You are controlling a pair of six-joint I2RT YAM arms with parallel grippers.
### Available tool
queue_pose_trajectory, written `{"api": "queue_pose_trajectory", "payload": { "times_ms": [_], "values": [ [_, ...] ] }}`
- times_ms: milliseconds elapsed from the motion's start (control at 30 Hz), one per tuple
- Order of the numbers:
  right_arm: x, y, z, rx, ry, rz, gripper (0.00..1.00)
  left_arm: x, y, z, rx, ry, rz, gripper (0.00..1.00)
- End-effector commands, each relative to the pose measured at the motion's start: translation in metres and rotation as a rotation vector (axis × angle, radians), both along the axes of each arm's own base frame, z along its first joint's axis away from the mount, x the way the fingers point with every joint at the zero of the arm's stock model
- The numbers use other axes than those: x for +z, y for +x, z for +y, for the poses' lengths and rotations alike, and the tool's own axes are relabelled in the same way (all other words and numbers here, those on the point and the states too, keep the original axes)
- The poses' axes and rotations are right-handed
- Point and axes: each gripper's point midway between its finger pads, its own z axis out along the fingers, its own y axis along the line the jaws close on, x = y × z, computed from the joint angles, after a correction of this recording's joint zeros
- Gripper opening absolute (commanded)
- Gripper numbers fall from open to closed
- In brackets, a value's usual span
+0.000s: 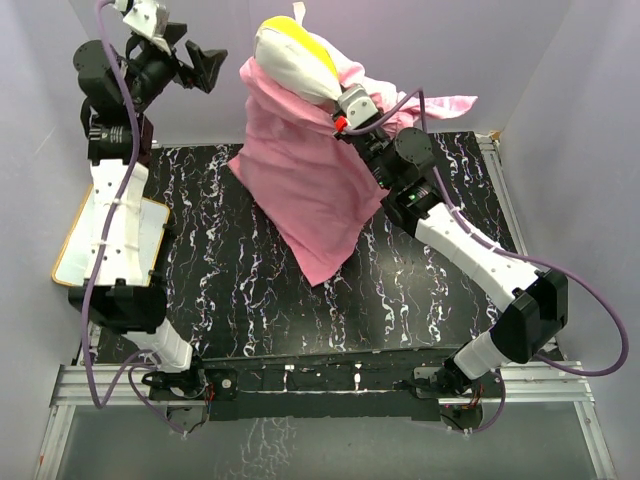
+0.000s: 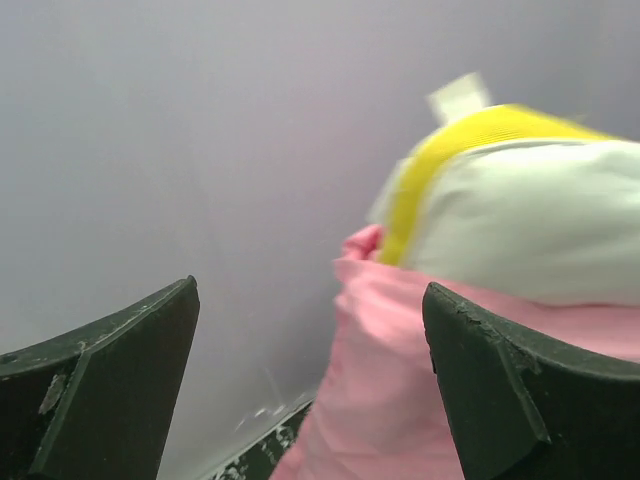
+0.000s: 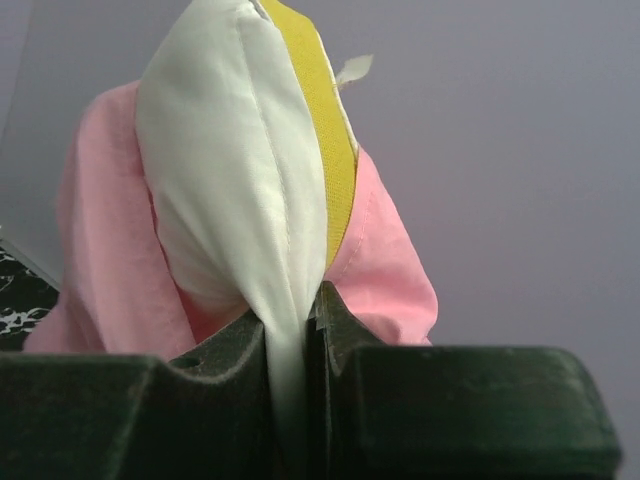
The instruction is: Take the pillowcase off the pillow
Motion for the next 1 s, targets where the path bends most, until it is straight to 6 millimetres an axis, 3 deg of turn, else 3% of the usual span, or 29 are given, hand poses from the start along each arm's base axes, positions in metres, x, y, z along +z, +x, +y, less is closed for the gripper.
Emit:
{"api": "queue_pose_trajectory", "payload": {
  "times_ms": [0, 100, 233, 333, 533, 833, 967],
  "values": [
    [0.076, -0.054, 0.001, 0.155, 0.089, -0.214, 0.08, 0.01, -0.066, -0.051, -0.343, 0.102, -0.087, 0.92],
    [0.039, -0.052, 0.024, 0.237, 0.03, -0.118, 0.08, -0.024, -0.082, -0.079, -0.46, 0.253, -0.05, 0.92],
    [0.0, -0.056, 0.061, 0.319, -0.053, -0.021, 0.08, -0.063, -0.097, -0.113, -0.498, 0.524, -0.128, 0.92],
    [-0.019, -0.058, 0.079, 0.348, -0.086, 0.027, 0.08, -0.069, -0.099, -0.125, -0.505, 0.57, -0.155, 0.92],
    [-0.041, -0.058, 0.088, 0.36, -0.12, 0.081, 0.08, -0.092, -0.114, -0.13, -0.51, 0.798, -0.246, 0.92],
    [-0.056, -0.046, 0.095, 0.346, -0.133, 0.139, 0.08, -0.067, -0.153, -0.128, -0.462, 0.821, -0.446, 0.91],
    [-0.06, -0.04, 0.097, 0.334, -0.134, 0.168, 0.08, -0.039, -0.169, -0.128, -0.398, 0.719, -0.599, 0.9]
  ]
}}
